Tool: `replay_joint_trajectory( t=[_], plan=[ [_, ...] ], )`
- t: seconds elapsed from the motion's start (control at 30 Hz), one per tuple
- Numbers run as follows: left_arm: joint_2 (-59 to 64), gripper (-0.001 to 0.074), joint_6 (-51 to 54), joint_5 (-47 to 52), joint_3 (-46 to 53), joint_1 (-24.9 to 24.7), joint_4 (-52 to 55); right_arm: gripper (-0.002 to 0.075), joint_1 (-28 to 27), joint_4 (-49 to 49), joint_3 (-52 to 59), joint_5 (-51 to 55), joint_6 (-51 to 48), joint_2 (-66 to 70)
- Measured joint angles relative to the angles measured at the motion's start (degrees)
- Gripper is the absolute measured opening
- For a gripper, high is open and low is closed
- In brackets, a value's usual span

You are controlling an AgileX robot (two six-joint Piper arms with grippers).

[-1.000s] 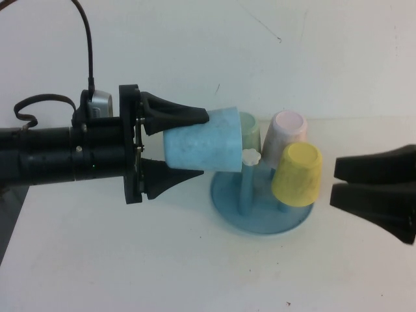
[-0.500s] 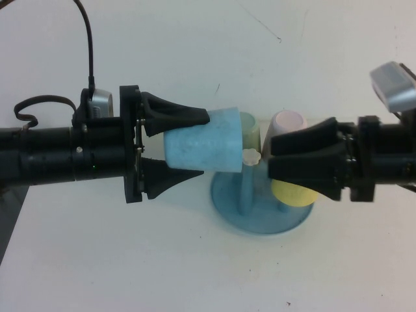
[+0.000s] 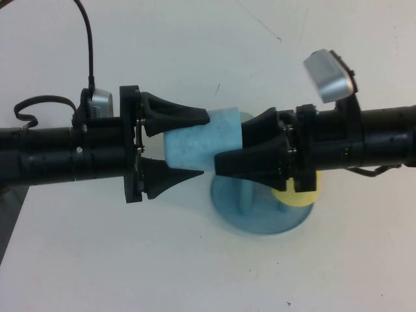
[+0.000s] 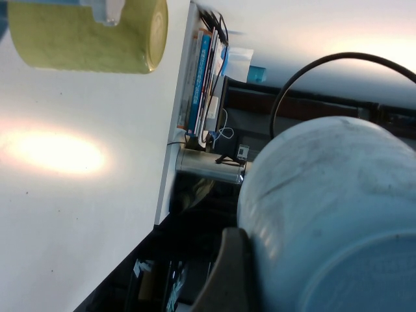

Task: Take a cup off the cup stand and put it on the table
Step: Hand over the cup

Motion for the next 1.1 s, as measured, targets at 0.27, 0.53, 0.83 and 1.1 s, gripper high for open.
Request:
replay_joint_trajectory(
  t=[0.27, 0.53, 0.83, 1.1],
  plan=[
    [0.00, 0.0587, 0.99, 0.76, 0.00, 0.00, -0.35, 0.0166, 2.80, 0.00, -3.38, -0.68, -0.06, 1.74],
    [0.00, 0.0587, 6.08, 0.82, 0.00, 0.18, -1.10, 0.0029, 2.90, 0.00, -3.72, -1.46, 0.63, 2.07],
    [0.00, 0.0587, 6.19, 0.74, 0.00, 0.26, -1.10, 0.0028, 2.87, 0.00, -3.72, -1.46, 0.84, 2.07],
    [0.00, 0.0587, 12.54, 1.07, -0.04, 0.58, -1.75, 0.0027, 2.87, -0.10, -3.76, -1.59, 0.07, 2.07]
  ],
)
